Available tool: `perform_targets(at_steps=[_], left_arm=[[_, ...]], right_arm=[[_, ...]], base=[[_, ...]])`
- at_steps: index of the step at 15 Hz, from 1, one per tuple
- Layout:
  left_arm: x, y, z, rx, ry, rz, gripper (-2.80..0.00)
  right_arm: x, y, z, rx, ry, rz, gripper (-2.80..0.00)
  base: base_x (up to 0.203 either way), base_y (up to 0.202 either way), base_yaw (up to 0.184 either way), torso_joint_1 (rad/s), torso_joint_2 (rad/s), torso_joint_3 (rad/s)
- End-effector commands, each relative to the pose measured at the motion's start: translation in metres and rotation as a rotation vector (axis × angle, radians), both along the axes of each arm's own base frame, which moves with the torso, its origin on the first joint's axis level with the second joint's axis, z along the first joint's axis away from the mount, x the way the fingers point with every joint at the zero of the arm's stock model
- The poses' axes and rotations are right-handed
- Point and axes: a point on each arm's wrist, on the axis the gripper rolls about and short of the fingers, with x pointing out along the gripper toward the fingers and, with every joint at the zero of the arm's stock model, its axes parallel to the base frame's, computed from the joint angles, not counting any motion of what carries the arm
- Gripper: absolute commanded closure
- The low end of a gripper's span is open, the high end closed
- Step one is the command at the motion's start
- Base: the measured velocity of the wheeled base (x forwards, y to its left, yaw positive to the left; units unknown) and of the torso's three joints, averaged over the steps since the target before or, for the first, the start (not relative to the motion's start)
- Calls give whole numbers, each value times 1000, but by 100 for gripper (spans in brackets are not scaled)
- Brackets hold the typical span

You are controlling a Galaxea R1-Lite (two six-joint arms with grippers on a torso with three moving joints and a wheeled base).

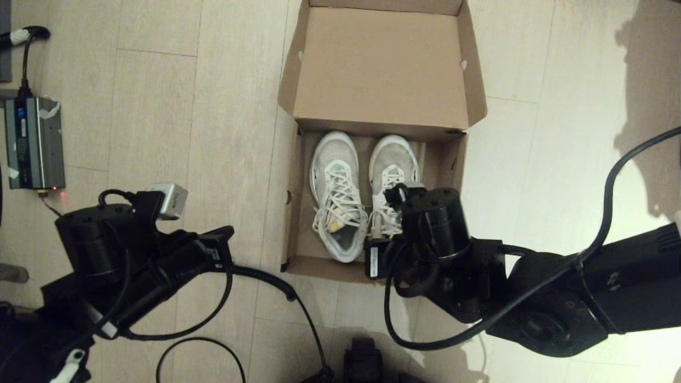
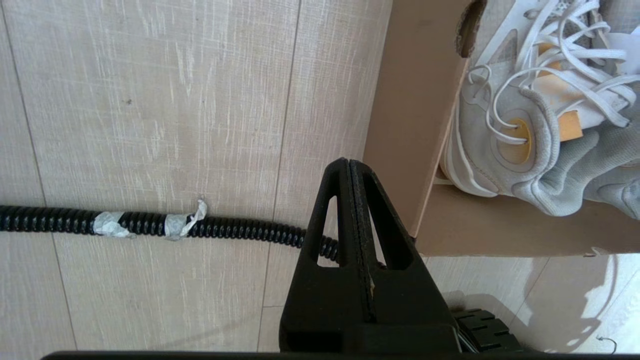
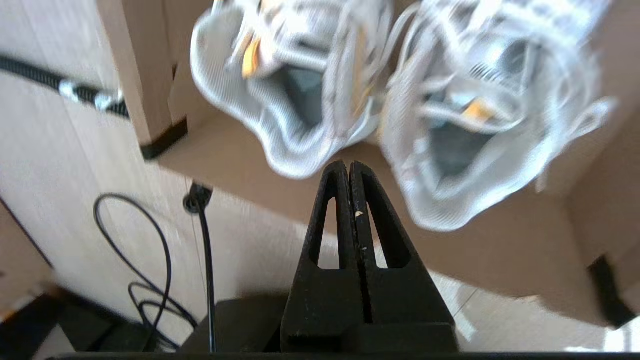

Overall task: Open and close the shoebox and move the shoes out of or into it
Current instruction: Put the shoes out of the shoe box

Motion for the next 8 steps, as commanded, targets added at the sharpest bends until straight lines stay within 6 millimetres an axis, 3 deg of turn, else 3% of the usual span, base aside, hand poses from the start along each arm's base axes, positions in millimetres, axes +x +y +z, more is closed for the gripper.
perform_targets(at_steps=[1,5,6,8], left_arm=[[0,0,0,-1,-4,1,0],[3,-1,-4,4,12,1,0],[4,-1,-6,5,18,1,0],[7,-2,-10,10,32,2,0]], right_arm=[[2,-6,7,16,-15,-18,0],[8,-16,7,9,-15,-47,0],[7,-18,6,-7,-18,-43,-280],[6,-18,4,-26,-21,-35,-280]], base=[[0,0,0,0,0,0],[0,0,0,0,0,0],[0,0,0,0,0,0],[0,0,0,0,0,0]])
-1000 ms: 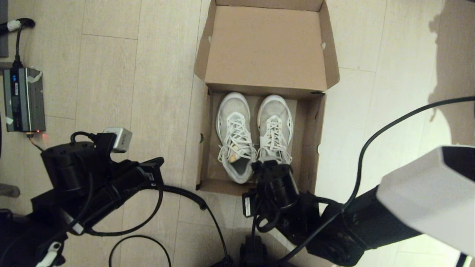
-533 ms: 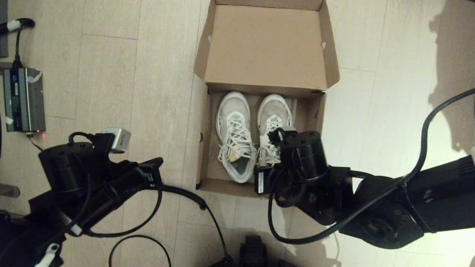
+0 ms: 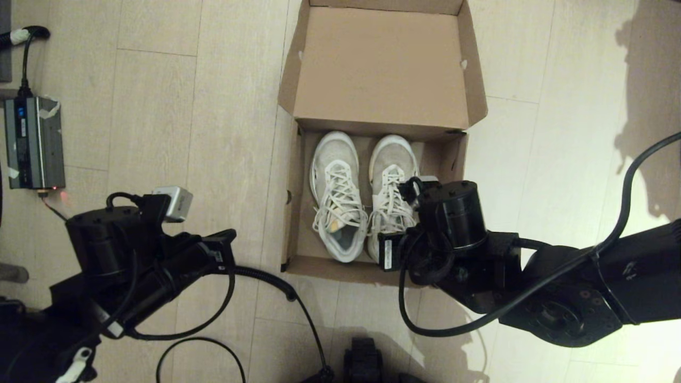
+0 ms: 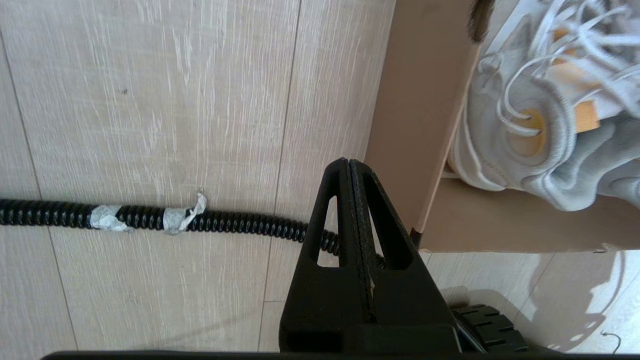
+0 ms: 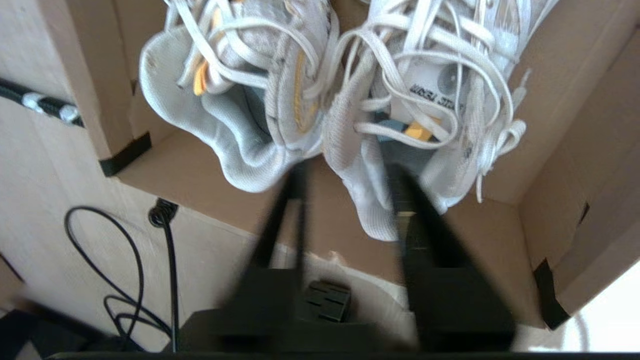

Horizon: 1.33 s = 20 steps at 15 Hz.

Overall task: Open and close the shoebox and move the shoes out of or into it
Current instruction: Put the shoes out of the shoe box

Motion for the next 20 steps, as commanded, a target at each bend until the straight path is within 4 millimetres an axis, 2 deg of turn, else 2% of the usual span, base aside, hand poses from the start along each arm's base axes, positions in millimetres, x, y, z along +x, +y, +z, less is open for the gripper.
perform_targets(at_steps=[1,5,9,13,16,20], left_arm=[[5,-1,-6,4,16,1,0],[15,-4,-15,13,38,12,0],[16,-4,-17,15,43,16,0],[16,-2,-17,16,44,21,0],[16,-2,-14,13,35,21,0],[13,-1,-11,8,25,23,0]], right_arm=[[-2,-1,0,2,-1,-2,-280],[1,2,-11,0,22,10,-280],[25,26,-55,32,-22,21,-280],[49,42,-97,45,-45,10,-280],[62,46,-108,53,-91,3,-280],[75,47,-108,60,-142,-4,-280]], base=[[0,0,0,0,0,0],[0,0,0,0,0,0],[0,0,0,0,0,0],[0,0,0,0,0,0],[0,0,0,0,0,0],[0,0,0,0,0,0]])
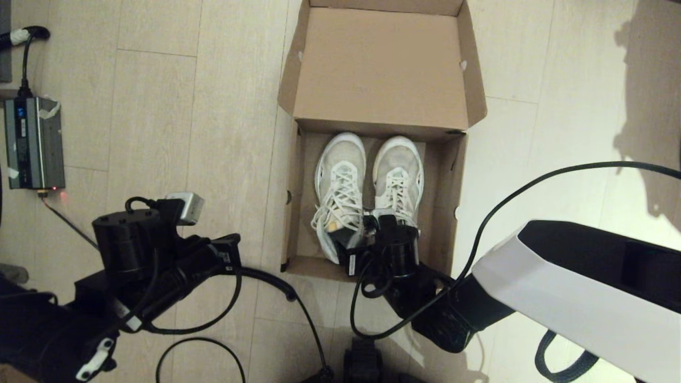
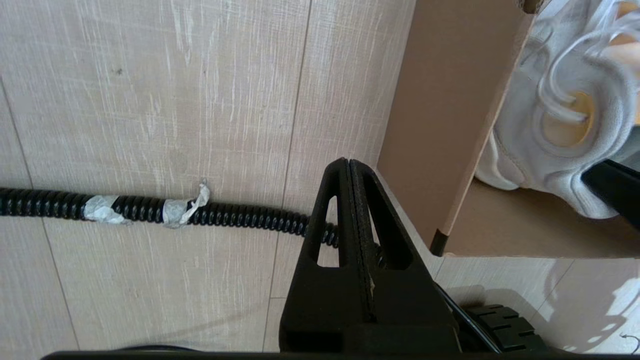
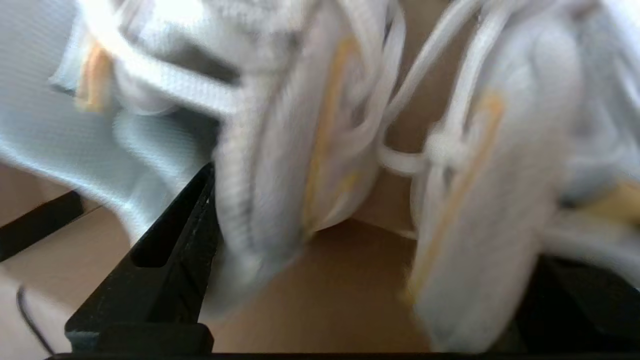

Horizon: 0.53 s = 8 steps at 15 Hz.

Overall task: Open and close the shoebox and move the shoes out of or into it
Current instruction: Put the shoes out of the shoe box

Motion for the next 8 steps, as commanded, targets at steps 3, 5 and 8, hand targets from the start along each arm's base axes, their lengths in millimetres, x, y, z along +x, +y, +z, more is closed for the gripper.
perform_targets(at_steps=[3,5,8], left_arm=[[-4,1,7,-8,-26,0,0],[-17,5,24,-23,-83,1,0],[-42,13,44,-54,-154,6,0]], right_arm=[[1,0,3,5,-7,-6,0],[-4,-5,28,21,-23,-3,0],[-18,-17,62,30,-33,-4,0]], base=[[0,0,0,0,0,0],[0,0,0,0,0,0],[0,0,0,0,0,0]])
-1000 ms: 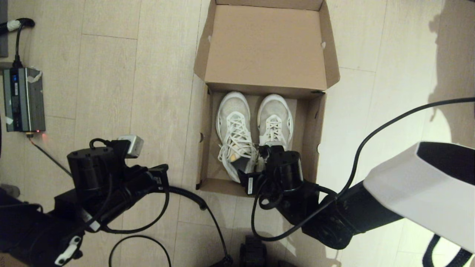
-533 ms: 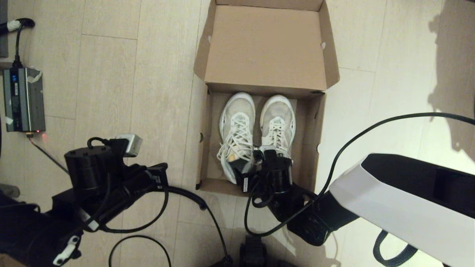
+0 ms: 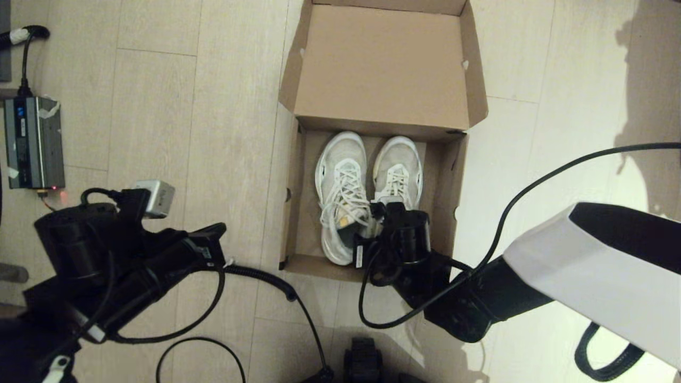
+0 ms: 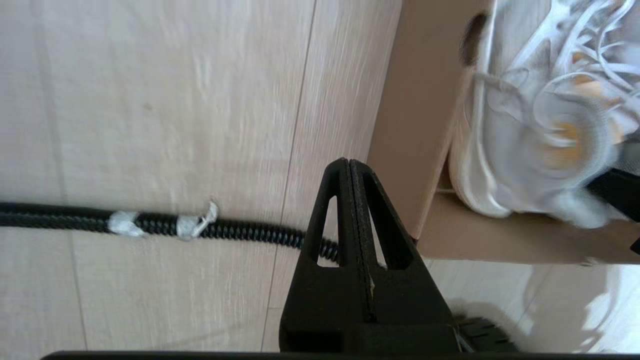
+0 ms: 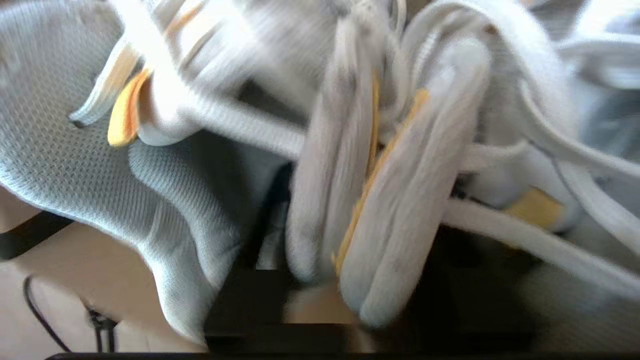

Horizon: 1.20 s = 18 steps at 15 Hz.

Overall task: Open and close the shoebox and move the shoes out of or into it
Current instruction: Put the shoes out of the shoe box

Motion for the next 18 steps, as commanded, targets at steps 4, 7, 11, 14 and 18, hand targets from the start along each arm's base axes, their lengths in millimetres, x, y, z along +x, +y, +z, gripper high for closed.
perform_targets(at_steps=[4,7,11,14,18], left_arm=[[-21,7,26,-36,-105,10,0],[-19,6,20,-31,-81,10,0],[-19,11,18,-28,-73,30,0],[-15,10,9,-14,-30,32,0],[-12,10,4,-9,-9,35,0]], right_arm=[[-22,-39,67,57,-63,-38,0],[-34,-61,102,86,-76,-33,0],[-47,-78,132,131,-119,-26,0],[-67,-93,163,223,-129,11,0],[-93,-110,194,333,-91,75,0]], base=[[0,0,0,0,0,0],[0,0,0,0,0,0],[0,0,0,0,0,0],[0,0,0,0,0,0],[0,0,0,0,0,0]])
